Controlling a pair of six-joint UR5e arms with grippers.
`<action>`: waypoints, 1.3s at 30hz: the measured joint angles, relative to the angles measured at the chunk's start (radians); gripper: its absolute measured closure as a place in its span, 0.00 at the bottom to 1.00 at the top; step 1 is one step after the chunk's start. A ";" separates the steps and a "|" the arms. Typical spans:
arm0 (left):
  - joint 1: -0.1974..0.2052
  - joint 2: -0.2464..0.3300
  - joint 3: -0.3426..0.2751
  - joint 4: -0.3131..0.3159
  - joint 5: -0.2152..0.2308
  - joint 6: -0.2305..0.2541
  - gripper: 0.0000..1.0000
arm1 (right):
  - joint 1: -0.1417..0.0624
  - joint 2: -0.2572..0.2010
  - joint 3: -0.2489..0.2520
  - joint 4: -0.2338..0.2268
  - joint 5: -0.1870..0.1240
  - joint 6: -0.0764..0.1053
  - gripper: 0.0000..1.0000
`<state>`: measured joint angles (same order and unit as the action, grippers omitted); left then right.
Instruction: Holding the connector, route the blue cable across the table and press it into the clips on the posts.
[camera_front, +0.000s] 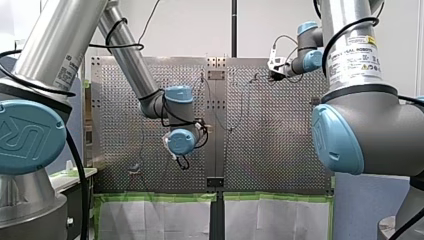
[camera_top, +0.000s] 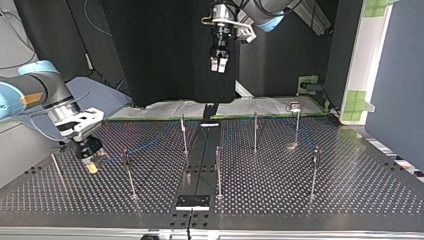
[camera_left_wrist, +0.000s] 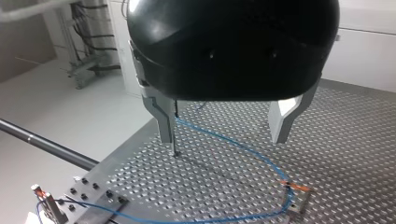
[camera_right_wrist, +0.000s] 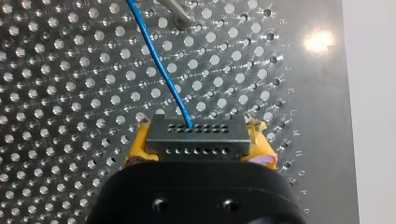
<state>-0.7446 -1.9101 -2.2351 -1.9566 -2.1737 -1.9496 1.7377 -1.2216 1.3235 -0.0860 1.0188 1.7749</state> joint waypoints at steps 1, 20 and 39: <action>0.000 0.000 -0.010 0.000 0.000 0.000 0.00 | 0.000 0.000 0.000 0.000 0.000 0.000 1.00; -0.001 0.001 -0.135 0.001 0.001 0.000 0.00 | 0.000 0.001 0.000 0.001 0.000 -0.001 1.00; -0.001 0.001 -0.137 0.001 0.001 0.000 0.00 | 0.000 0.001 0.000 0.001 0.000 -0.001 1.00</action>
<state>-0.7459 -1.9087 -2.3719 -1.9560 -2.1728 -1.9496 1.7373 -1.2205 1.3233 -0.0845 1.0188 1.7736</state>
